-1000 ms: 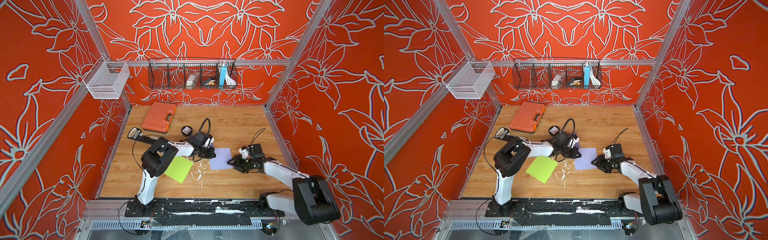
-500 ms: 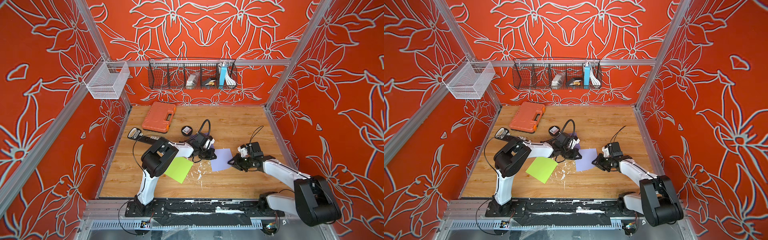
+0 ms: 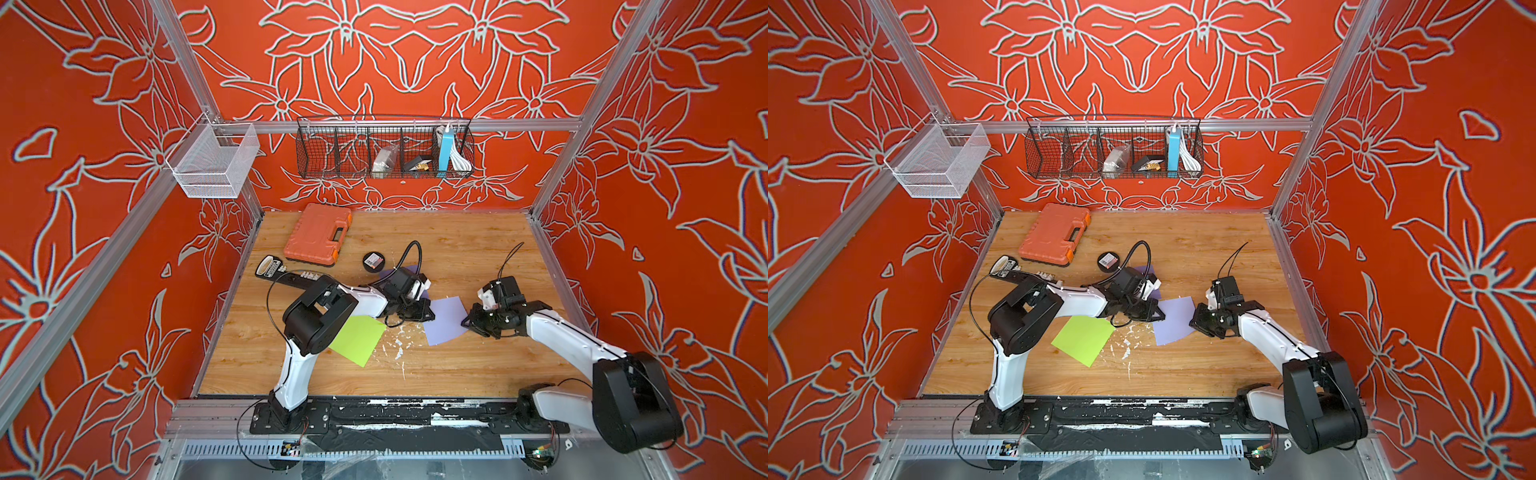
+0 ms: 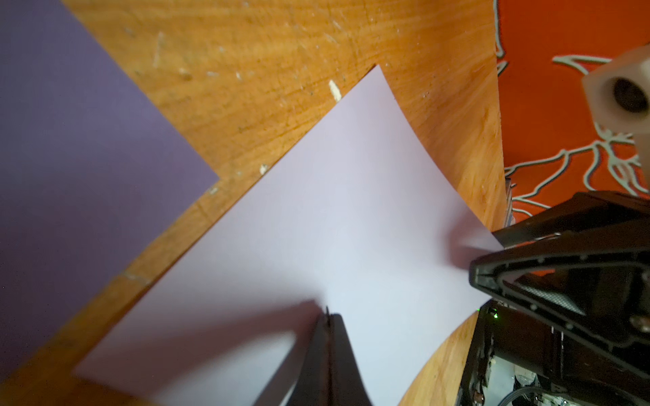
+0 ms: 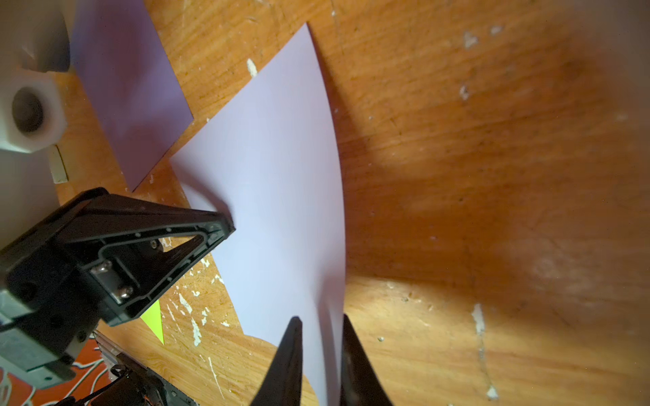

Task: Fold the square paper diagonally
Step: Fold the paper at the center of the board.

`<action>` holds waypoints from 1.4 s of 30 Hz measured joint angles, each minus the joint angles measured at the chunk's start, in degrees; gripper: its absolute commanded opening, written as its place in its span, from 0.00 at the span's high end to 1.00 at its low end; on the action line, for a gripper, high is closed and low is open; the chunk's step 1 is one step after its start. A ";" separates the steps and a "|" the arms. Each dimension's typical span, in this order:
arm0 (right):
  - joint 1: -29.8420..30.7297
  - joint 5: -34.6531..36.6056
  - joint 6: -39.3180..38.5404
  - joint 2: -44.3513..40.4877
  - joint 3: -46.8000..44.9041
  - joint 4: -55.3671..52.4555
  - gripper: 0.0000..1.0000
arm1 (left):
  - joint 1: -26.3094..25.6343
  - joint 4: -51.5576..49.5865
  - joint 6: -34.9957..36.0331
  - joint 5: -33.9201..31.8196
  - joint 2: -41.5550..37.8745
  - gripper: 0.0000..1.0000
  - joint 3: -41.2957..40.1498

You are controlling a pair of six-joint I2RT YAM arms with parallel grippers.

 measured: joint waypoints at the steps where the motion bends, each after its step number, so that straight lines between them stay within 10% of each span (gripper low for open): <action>1: 0.00 0.15 -0.22 0.28 0.00 -0.20 0.82 | -0.02 0.11 -0.04 0.07 0.00 0.95 -0.07; 29: 0.11 3.30 -9.07 1.55 2.89 -5.09 1.00 | -0.81 2.56 -0.37 -0.17 -6.08 0.71 -5.40; 42: 0.96 7.06 -17.81 2.89 9.64 -10.40 1.00 | 0.02 1.88 0.26 -2.60 -10.43 1.00 -6.95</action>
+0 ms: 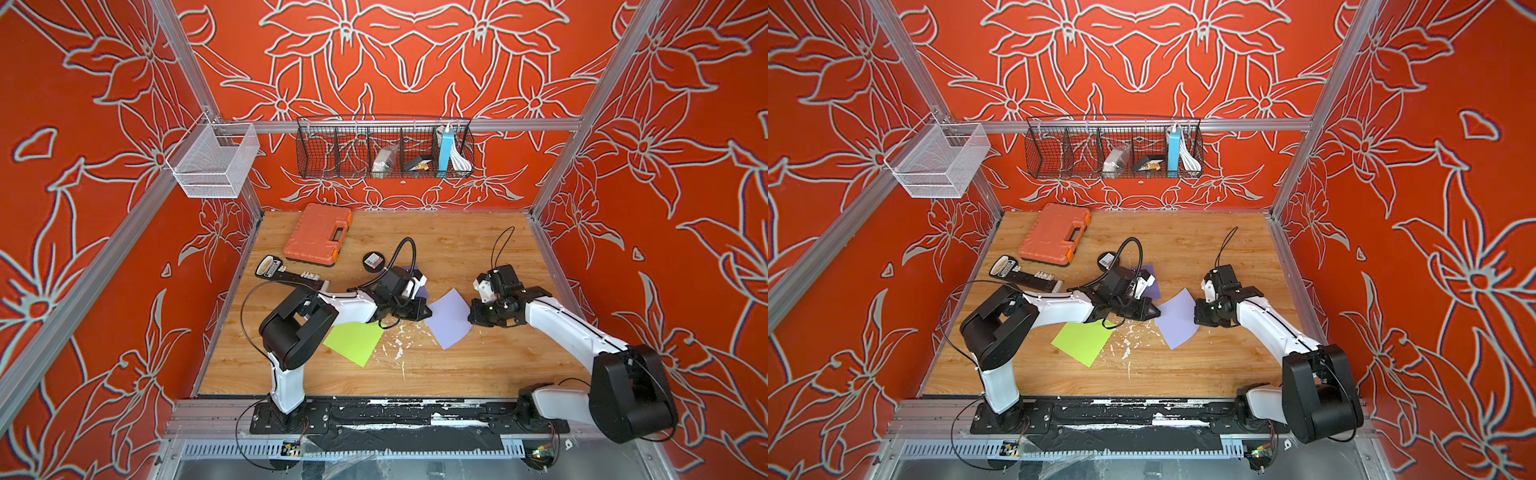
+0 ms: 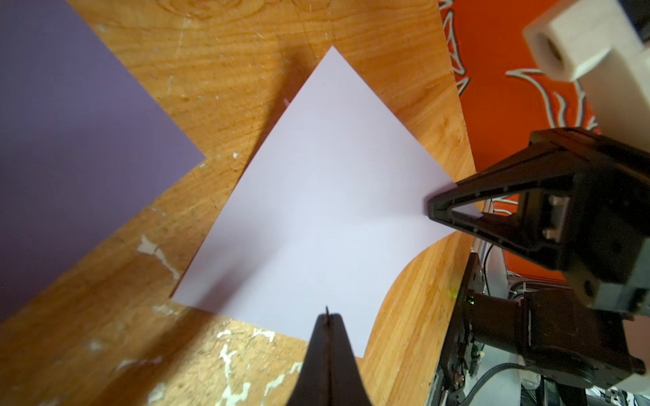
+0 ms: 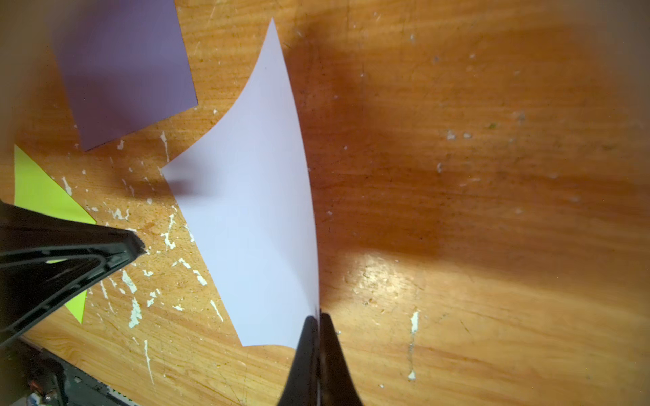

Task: Fold the square paper diagonally
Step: Fold the paper at the center of the board.

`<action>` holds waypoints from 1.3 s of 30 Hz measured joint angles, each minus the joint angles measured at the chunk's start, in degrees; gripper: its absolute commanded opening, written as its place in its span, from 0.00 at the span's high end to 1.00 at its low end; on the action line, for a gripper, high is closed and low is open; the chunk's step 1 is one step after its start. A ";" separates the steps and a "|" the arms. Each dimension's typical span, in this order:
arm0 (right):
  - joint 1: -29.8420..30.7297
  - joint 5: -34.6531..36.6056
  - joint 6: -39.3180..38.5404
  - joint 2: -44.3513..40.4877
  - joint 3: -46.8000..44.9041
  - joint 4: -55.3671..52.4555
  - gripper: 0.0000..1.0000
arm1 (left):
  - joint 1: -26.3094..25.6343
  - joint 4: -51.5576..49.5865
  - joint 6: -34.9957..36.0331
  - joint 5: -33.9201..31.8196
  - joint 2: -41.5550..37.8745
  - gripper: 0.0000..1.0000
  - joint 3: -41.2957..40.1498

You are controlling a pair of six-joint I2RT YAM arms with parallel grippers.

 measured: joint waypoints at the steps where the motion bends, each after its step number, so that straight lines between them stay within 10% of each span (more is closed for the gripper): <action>1: 0.39 0.81 -0.66 0.39 0.83 -0.68 1.00 | 0.02 -0.17 0.02 -0.02 0.17 1.00 0.11; 39: 5.62 7.56 -10.69 12.52 15.61 -10.45 1.00 | 1.42 -7.72 0.20 1.84 9.09 1.00 7.67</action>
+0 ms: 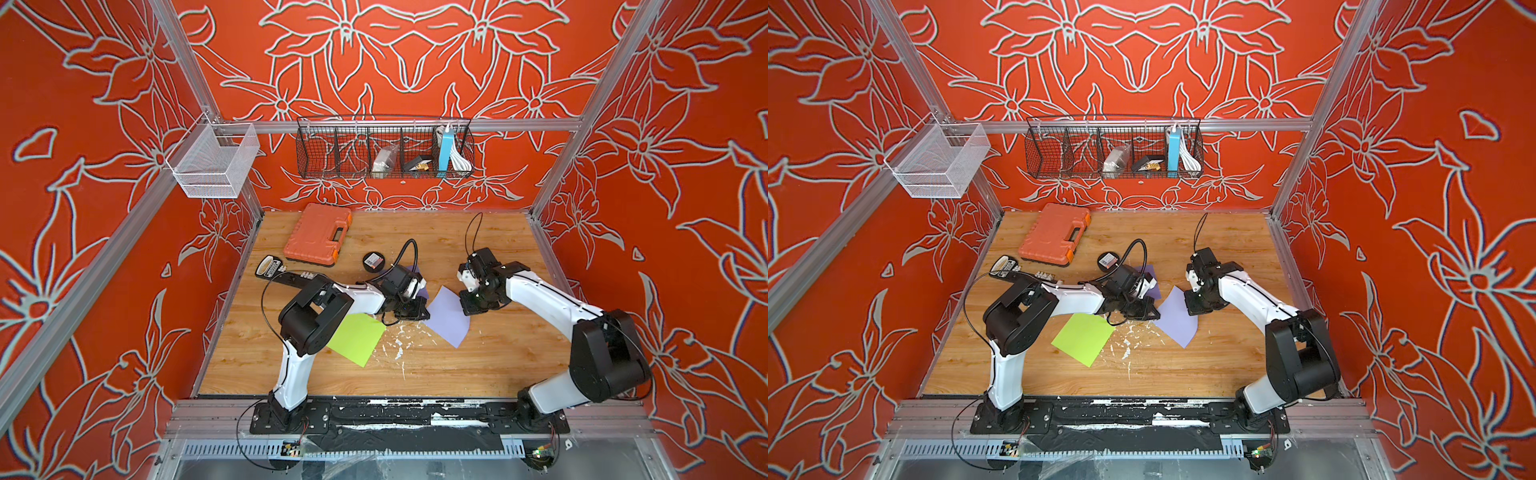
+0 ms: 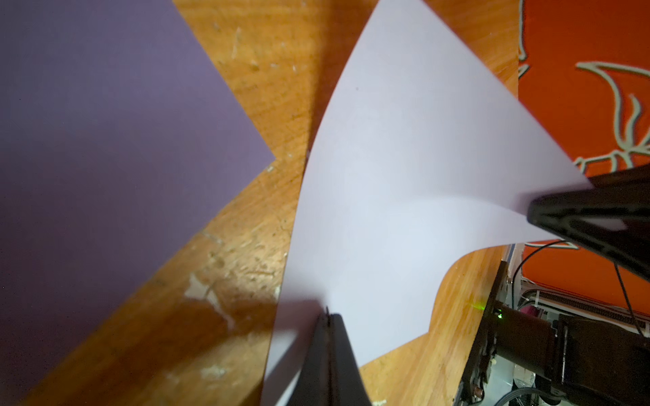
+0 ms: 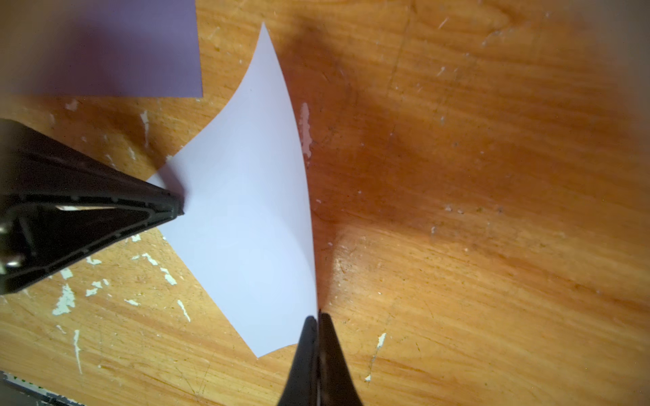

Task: Fold the square paper diagonally
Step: Fold the paper at the center of the board.

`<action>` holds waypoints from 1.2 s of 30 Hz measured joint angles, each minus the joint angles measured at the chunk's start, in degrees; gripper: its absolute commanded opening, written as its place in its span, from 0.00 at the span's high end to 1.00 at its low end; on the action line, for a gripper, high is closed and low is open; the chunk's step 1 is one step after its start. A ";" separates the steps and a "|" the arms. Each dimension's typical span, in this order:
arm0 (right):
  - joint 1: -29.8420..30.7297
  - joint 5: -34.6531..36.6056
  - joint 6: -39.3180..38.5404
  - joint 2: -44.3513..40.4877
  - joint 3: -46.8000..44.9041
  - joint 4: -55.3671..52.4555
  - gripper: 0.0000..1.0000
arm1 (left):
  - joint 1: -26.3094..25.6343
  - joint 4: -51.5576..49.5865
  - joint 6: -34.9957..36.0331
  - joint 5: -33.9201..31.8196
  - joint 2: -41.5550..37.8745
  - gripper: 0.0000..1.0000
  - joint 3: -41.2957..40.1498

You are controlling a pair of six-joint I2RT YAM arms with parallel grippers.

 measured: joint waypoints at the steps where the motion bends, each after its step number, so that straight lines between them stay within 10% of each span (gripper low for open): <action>1: 0.11 -0.48 0.07 0.50 0.70 -0.26 1.00 | 0.00 -0.02 0.00 0.11 0.04 1.00 0.04; 36: 8.52 -11.47 1.90 9.38 4.50 2.21 0.90 | 0.09 -0.37 1.51 -1.46 -0.74 1.00 -0.46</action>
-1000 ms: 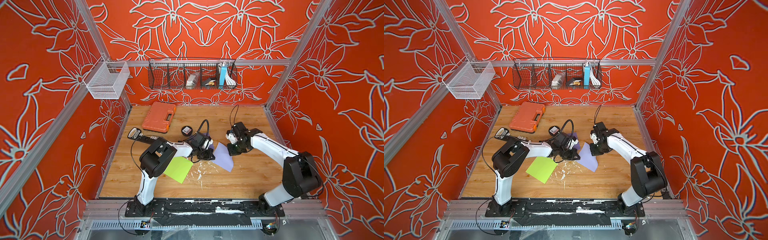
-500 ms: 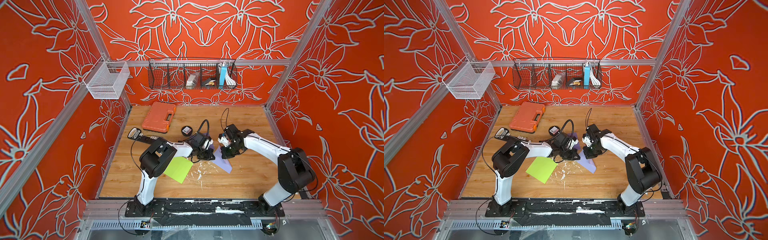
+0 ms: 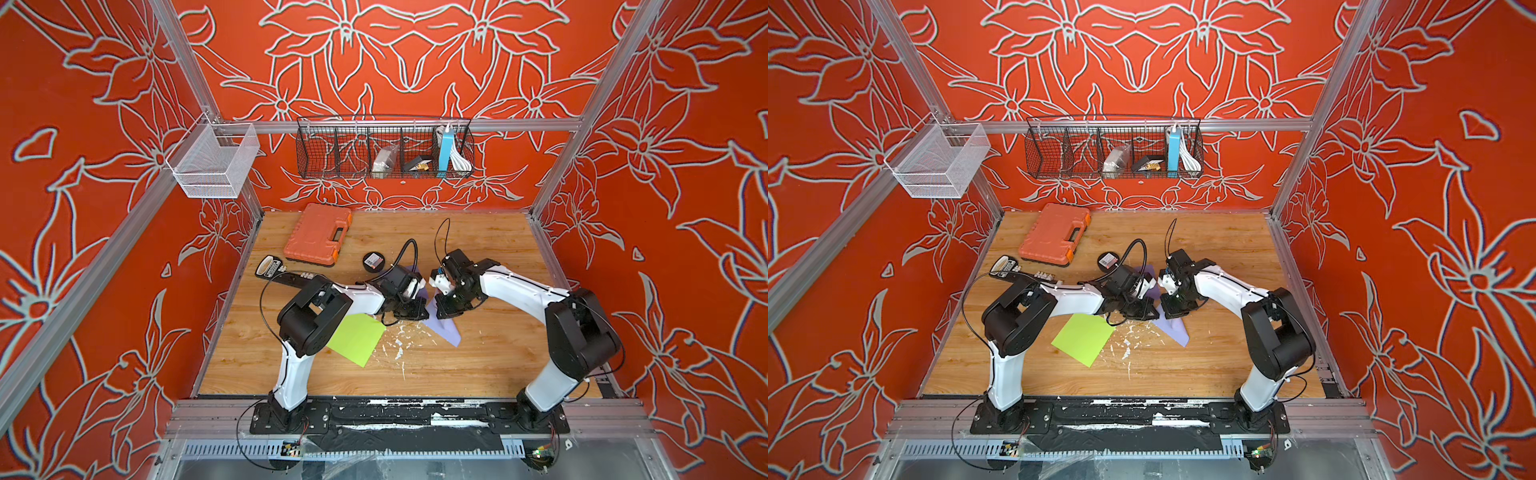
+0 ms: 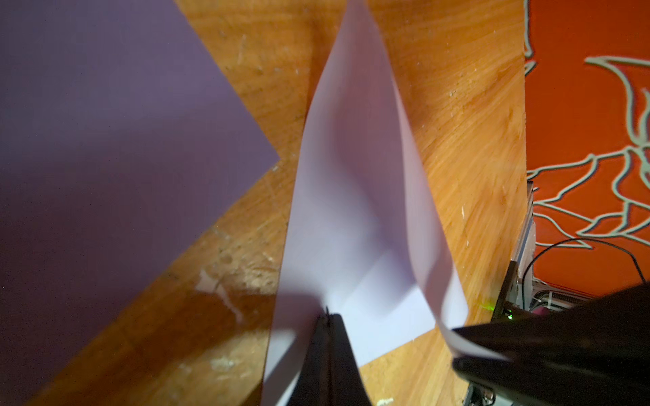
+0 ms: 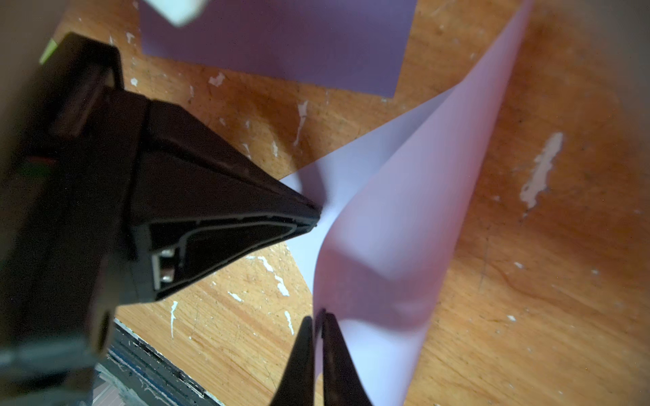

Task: Fold the square paper diagonally
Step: Fold the paper at the center of the board.

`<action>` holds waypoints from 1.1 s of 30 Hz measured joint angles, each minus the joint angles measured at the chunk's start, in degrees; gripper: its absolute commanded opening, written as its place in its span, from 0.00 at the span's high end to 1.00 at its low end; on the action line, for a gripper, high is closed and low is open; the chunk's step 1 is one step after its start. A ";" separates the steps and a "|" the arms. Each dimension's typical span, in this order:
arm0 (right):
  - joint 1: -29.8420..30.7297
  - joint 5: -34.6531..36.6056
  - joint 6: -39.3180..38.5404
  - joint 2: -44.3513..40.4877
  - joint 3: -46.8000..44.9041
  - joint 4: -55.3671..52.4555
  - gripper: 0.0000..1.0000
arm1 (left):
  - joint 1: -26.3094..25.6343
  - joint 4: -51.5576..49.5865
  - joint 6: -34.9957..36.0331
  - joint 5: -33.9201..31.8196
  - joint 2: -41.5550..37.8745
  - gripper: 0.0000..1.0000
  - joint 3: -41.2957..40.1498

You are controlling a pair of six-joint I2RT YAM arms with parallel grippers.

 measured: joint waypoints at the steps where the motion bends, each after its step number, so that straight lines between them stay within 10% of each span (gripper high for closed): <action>1: 0.00 -0.22 0.31 0.28 0.00 0.46 0.90 | 0.00 0.00 0.00 -0.04 -0.02 1.00 0.00; 33: 0.35 -2.01 5.53 5.66 -0.02 7.10 0.86 | 0.02 0.02 0.28 -0.79 -0.94 1.00 -1.07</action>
